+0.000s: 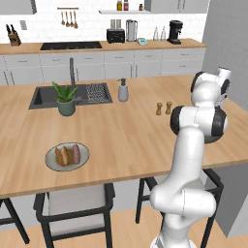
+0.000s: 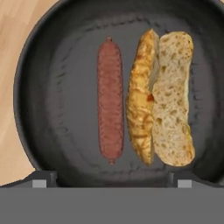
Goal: Place one bun and one sausage from the bowl on each plate.
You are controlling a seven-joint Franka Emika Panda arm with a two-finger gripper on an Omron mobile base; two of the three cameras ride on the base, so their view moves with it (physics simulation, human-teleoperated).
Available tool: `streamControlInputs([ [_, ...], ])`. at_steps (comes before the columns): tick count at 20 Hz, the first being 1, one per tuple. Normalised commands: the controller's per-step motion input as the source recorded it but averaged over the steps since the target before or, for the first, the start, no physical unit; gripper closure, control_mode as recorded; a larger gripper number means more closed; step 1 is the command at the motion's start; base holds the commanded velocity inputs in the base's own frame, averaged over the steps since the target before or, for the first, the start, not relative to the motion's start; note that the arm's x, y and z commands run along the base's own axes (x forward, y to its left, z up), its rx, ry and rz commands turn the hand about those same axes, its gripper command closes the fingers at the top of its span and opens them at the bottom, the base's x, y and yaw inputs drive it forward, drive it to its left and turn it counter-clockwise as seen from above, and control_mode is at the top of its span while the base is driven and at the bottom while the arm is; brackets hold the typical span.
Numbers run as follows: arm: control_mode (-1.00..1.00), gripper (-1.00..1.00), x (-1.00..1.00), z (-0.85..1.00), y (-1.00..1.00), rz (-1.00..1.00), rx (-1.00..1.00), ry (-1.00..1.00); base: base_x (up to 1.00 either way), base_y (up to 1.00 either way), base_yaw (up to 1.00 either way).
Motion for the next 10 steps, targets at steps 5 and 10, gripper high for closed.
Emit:
streamControlInputs([
  [5, -1.00, -1.00, 0.37, -0.13, 0.02, 0.00, -0.03, 0.00, 0.00, 0.00, 0.00],
  [10, -1.00, -1.00, 0.05, -0.12, 0.00, 0.00, 0.00, 0.00, 0.00, 0.00, 0.00],
])
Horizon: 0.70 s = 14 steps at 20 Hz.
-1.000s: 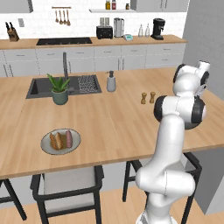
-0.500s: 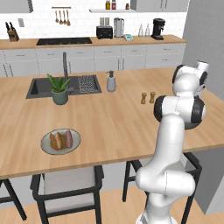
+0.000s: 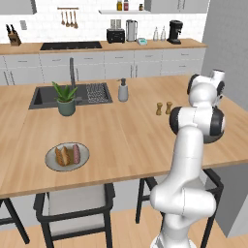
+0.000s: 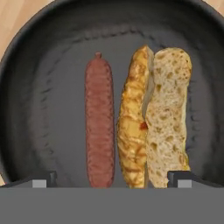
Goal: Place one bun and one sausage from the bowl on each plate.
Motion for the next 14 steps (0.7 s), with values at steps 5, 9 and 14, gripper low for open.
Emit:
streamControlInputs([
  [5, -1.00, -1.00, 0.04, -0.16, 0.00, 0.00, -0.01, 0.01, 0.00, 0.00, 0.00],
  [9, -1.00, -1.00, 0.09, -0.20, 0.00, 0.00, -0.02, 0.00, 0.00, 0.00, 0.00],
  [14, -1.00, -1.00, 0.25, -0.04, 0.00, 0.00, 0.00, 0.00, 0.00, 0.00, 0.00],
])
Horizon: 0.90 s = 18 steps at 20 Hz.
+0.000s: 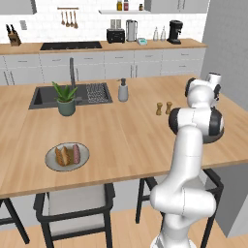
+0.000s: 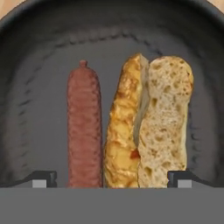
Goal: Place one bun and one sausage from the bowl on each plate.
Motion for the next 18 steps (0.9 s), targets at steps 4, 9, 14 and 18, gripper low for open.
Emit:
streamControlInputs([
  [4, -1.00, -1.00, 0.18, -0.02, 0.00, 0.00, 0.00, 0.00, 0.00, 0.00, 0.00],
  [9, -1.00, -1.00, 0.00, -0.22, 0.00, 0.00, 0.00, 0.00, 0.00, 0.00, 0.00],
  [14, -1.00, 1.00, 0.00, -0.21, 0.00, 0.00, 0.00, 0.00, 0.00, 0.00, 0.00],
  [18, -1.00, 1.00, 0.00, -0.02, 0.00, 0.00, 0.00, 0.00, 0.00, 0.00, 0.00],
])
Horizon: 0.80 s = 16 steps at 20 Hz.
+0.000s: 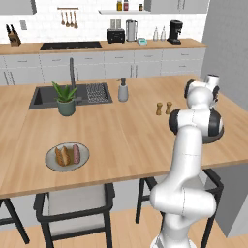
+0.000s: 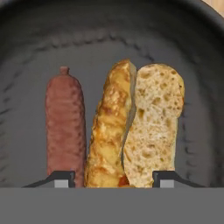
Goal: Place one bun and one sausage from the bowl on each plate.
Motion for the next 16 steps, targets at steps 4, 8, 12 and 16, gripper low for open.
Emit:
streamControlInputs([
  [4, -1.00, 1.00, 0.00, 0.00, 0.00, 0.00, 0.00, 0.00, 0.00, 0.00, 0.00],
  [8, -1.00, 1.00, -0.01, 0.01, 0.02, 0.00, 0.00, 0.00, 0.00, 0.00, 0.00],
  [12, -1.00, 1.00, -0.32, 0.41, 0.44, 0.00, -0.02, 0.00, 0.00, 0.00, 0.00],
  [16, -1.00, 1.00, -0.92, 0.61, 0.79, 0.00, -0.04, -0.02, 0.00, 0.00, 0.00],
])
